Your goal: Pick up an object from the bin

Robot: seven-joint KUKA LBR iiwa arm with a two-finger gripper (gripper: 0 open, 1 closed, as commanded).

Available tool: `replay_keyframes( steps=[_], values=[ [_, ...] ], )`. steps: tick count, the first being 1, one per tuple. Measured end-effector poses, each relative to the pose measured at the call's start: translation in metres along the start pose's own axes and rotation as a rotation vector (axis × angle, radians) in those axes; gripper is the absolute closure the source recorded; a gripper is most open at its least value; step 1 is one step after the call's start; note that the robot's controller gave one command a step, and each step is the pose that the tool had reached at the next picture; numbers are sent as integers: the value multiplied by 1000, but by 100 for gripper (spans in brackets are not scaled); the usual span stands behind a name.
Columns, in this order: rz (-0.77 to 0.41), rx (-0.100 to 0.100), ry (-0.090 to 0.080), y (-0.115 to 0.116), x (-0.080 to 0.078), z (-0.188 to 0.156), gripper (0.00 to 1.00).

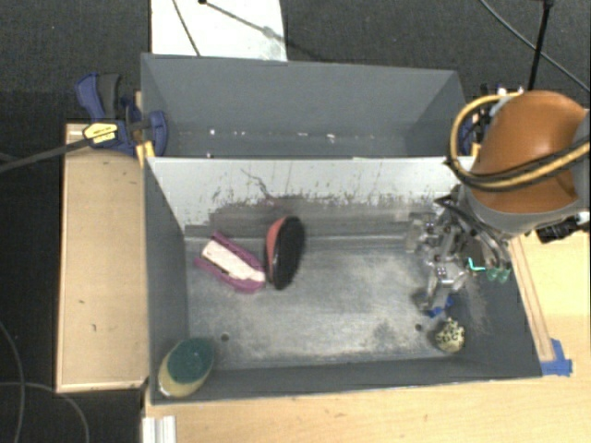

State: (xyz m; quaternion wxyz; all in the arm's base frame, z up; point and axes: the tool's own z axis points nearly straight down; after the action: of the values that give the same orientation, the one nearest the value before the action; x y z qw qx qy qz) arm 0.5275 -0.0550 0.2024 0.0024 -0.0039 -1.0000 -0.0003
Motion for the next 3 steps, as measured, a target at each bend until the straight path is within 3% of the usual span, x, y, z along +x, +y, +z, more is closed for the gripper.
replay_keyframes(
  steps=[1, 2, 3],
  values=[
    [-206, 2, -2, -88, 8, 63, 0],
    [-172, -2, 1, -97, 13, 132, 0],
    [-179, -1, -6, -96, 12, 129, 100]
  ],
)
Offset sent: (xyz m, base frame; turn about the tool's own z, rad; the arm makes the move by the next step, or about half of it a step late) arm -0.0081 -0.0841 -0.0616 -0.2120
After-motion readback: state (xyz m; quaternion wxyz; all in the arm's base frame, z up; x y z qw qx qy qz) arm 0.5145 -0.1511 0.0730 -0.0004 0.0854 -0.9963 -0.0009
